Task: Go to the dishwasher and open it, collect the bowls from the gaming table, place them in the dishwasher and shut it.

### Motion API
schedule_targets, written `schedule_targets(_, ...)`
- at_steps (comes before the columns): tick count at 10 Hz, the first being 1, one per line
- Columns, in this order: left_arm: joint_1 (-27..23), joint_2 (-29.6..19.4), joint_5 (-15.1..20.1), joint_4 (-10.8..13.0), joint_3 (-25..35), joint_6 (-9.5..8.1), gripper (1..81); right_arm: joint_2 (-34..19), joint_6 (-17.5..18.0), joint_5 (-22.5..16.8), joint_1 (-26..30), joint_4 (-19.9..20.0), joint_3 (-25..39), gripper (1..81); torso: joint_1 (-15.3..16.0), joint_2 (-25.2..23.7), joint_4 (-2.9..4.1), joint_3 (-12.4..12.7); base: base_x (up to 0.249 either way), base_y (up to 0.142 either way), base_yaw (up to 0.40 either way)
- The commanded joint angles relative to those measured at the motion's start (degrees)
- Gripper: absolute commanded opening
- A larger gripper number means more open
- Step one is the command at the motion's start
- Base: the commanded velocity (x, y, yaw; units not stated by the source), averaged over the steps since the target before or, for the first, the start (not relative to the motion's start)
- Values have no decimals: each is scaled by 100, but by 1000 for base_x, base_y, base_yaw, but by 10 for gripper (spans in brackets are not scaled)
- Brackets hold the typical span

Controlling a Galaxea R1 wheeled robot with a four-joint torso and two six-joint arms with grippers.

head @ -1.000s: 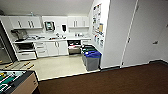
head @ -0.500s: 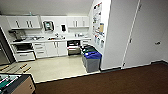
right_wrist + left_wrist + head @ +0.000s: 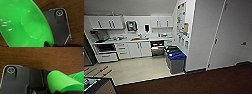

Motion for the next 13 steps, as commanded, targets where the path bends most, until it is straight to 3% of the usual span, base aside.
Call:
schedule_targets(1,-302,-79,186,87,133,20,10,-24,-38,-250,283,-89,81,10,0,0,0,0,136,0,0)
schedule_targets(10,-302,-97,186,78,150,11,10,-15,-38,-250,292,-133,81,10,0,0,0,0,132,0,0)
schedule_targets(13,-302,-97,186,78,150,11,10,-15,-38,-250,282,-142,81,10,-1,0,0,0,115,74,0)
